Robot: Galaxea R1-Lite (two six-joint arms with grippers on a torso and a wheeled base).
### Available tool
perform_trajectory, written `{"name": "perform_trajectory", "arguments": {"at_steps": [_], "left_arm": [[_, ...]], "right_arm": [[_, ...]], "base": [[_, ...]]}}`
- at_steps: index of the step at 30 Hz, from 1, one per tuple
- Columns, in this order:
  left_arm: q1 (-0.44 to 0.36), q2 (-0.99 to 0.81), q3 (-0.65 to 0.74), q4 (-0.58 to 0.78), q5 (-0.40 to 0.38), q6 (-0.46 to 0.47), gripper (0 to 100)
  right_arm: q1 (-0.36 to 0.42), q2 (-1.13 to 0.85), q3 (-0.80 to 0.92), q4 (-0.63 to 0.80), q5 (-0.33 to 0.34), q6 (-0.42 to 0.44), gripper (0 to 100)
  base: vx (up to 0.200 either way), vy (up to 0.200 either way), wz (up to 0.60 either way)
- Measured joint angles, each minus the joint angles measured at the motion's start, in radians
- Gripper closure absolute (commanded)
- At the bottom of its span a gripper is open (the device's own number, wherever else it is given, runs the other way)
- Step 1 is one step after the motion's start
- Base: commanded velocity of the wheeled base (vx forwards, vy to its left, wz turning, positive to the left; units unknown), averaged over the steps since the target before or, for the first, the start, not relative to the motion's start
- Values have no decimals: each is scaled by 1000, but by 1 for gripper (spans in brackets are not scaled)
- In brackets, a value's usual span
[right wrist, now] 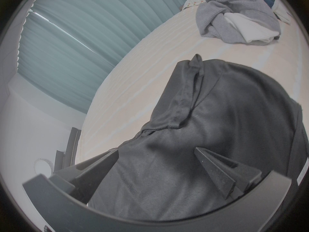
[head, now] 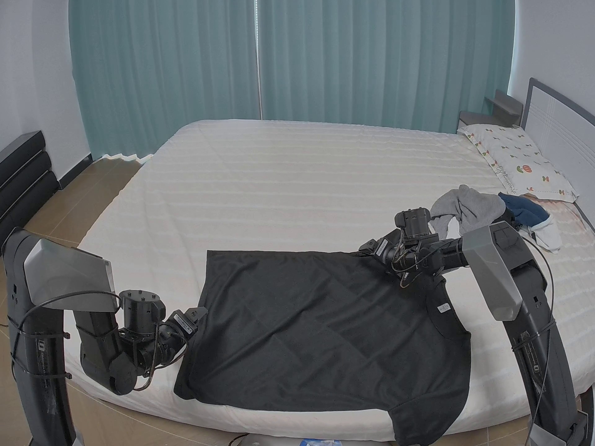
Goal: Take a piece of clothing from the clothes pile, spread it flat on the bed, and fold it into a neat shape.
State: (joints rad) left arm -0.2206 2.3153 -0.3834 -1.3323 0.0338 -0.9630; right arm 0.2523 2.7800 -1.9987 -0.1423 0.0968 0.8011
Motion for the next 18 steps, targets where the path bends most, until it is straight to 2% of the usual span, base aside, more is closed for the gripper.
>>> {"name": "perform_trajectory", "arguments": {"at_steps": [9,18], "left_arm": [[2,10,0,-5,1,-3,0],[2,12,0,-5,1,-3,0]], "right_arm": [[1,39,-1,-88,3,-20,0],[-10,97,-1,-410,10,-76,0]], "base": [[0,0,0],[0,0,0]]}}
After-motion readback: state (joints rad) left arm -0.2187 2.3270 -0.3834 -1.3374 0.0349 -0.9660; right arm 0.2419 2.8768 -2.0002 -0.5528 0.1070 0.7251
